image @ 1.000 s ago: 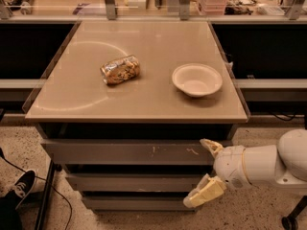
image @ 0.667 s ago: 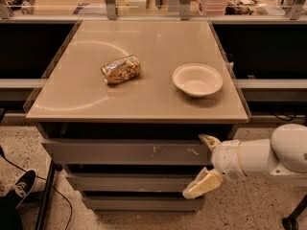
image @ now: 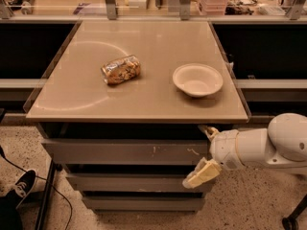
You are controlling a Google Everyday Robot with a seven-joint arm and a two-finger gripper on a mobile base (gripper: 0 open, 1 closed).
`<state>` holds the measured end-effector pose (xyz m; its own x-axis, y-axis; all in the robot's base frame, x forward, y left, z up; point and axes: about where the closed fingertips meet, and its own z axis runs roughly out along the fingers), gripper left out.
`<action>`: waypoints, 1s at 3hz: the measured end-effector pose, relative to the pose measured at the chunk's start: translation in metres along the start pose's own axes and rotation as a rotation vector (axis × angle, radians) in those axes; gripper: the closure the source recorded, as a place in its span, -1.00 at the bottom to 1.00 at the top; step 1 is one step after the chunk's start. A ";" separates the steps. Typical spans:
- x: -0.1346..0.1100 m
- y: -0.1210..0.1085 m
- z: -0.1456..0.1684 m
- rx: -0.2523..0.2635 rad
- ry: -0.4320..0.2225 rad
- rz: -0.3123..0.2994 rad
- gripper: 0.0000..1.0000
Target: Open top drawer
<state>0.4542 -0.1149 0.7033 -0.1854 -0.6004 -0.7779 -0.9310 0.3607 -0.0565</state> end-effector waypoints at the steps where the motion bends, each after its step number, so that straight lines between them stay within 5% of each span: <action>1: 0.007 0.003 0.003 -0.006 0.003 0.025 -1.00; 3: 0.030 0.004 0.011 -0.010 0.004 0.096 -1.00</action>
Offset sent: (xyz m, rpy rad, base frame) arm -0.0135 -0.0181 -0.0490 0.0555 0.1136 -0.0941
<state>0.4486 -0.1240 0.6728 -0.2748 -0.5667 -0.7767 -0.9121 0.4093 0.0241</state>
